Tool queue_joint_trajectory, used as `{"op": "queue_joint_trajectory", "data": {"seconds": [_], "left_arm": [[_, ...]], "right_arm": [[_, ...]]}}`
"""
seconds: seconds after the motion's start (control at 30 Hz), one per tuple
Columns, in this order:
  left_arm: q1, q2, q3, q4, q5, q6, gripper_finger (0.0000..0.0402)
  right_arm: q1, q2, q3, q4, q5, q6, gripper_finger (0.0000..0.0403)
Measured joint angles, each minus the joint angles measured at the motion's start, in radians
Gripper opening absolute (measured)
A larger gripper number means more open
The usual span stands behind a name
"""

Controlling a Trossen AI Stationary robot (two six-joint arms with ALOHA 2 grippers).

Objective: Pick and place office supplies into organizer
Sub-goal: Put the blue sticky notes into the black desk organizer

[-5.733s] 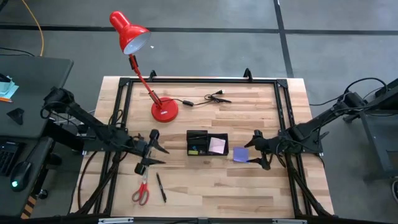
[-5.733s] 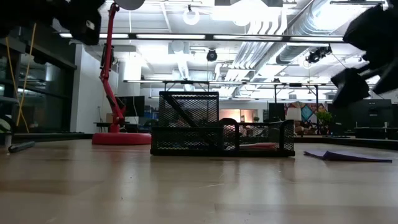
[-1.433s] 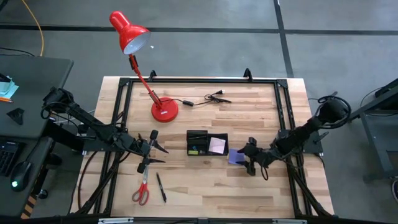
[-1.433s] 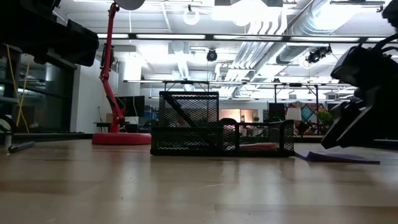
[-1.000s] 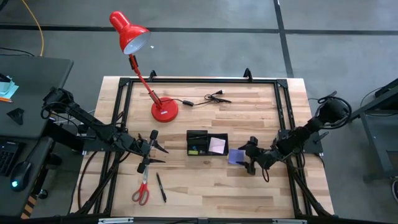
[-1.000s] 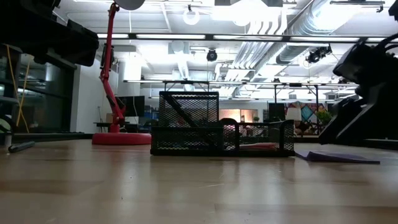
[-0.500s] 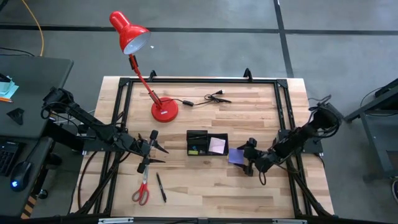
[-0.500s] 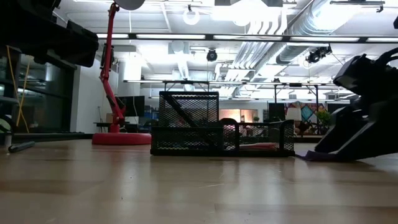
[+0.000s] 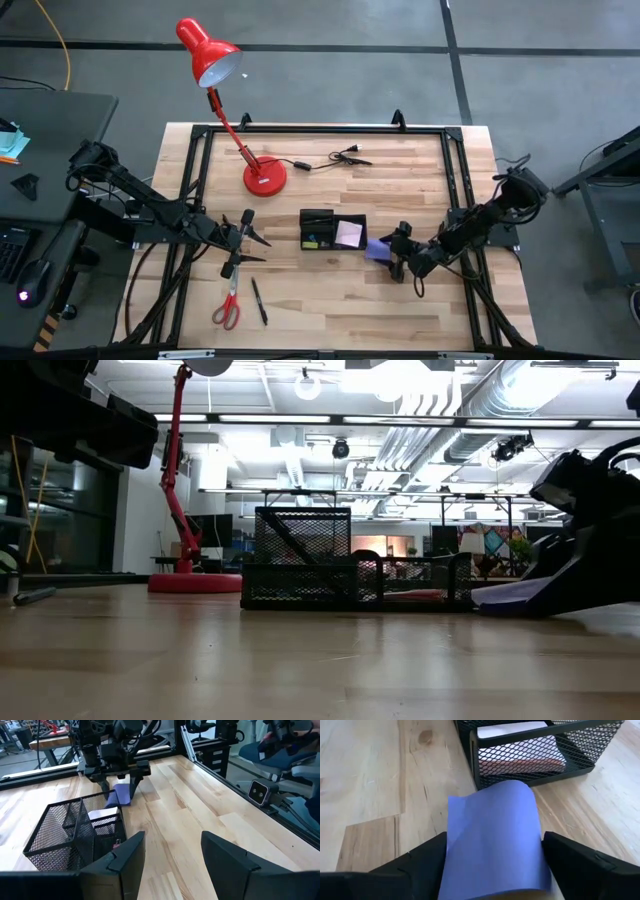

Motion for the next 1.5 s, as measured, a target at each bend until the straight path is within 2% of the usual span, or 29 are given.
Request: {"op": "queue_joint_trajectory", "data": {"seconds": [0.33, 0.63, 0.9, 1.1, 1.37, 1.5], "left_arm": [[0.0, 0.0, 0.0, 0.0, 0.0, 0.0, 0.0184], [0.0, 0.0, 0.0, 0.0, 0.0, 0.0, 0.0184], [0.0, 0.0, 0.0, 0.0, 0.0, 0.0, 0.0184], [0.0, 0.0, 0.0, 0.0, 0.0, 0.0, 0.0184], [0.0, 0.0, 0.0, 0.0, 0.0, 0.0, 0.0184], [0.0, 0.0, 0.0, 0.0, 0.0, 0.0, 0.0184]], "right_arm": [[0.044, 0.007, -0.007, 0.107, 0.014, -0.069, 0.0265], [0.058, 0.007, -0.007, 0.136, 0.013, -0.088, 0.0264], [0.058, 0.006, 0.02, 0.221, -0.018, -0.195, 0.0264], [0.058, 0.005, 0.09, 0.213, -0.029, -0.243, 0.0259], [0.058, 0.004, 0.196, 0.079, -0.075, -0.236, 0.024], [0.058, 0.004, 0.251, 0.061, -0.091, -0.299, 0.023]]}}
